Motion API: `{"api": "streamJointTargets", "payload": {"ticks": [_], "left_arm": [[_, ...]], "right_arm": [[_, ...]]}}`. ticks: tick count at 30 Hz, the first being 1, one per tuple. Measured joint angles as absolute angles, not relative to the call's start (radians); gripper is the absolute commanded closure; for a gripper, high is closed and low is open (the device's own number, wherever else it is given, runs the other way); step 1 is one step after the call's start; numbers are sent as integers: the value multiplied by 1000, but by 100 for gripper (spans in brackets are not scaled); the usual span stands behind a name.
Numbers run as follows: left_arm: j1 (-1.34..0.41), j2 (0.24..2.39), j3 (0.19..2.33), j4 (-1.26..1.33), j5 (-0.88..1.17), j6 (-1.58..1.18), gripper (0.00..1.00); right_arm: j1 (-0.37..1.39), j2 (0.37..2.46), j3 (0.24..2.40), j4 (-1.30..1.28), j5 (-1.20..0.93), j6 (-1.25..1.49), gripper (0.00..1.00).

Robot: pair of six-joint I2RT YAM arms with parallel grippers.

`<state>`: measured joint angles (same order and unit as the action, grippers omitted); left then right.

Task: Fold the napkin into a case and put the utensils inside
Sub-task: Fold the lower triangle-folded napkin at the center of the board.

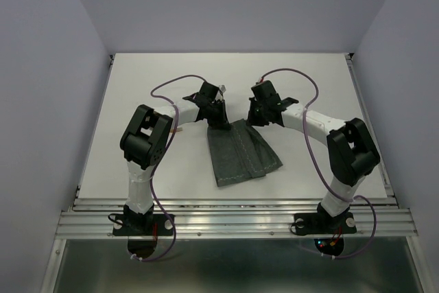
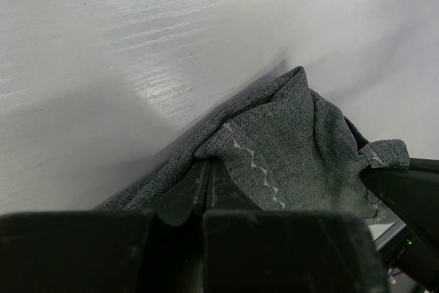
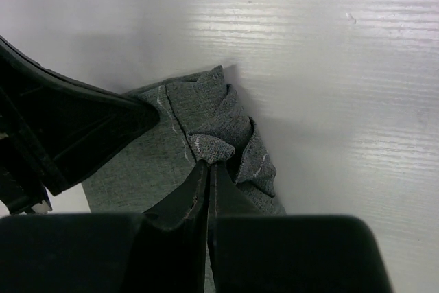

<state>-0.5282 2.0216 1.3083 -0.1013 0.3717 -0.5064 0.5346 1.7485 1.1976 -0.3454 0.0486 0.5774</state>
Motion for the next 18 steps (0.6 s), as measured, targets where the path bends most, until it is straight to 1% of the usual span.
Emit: {"api": "streamJointTargets", "payload": {"ticks": [11,18], "left_arm": [[-528,2022,1304,-92,378,-506,100],[-528,2022,1302,-86,383,-506,100]], "right_arm": [[611,1853,1337,-401,111,645,99],[638,1908,1361,-417,147,695,99]]}}
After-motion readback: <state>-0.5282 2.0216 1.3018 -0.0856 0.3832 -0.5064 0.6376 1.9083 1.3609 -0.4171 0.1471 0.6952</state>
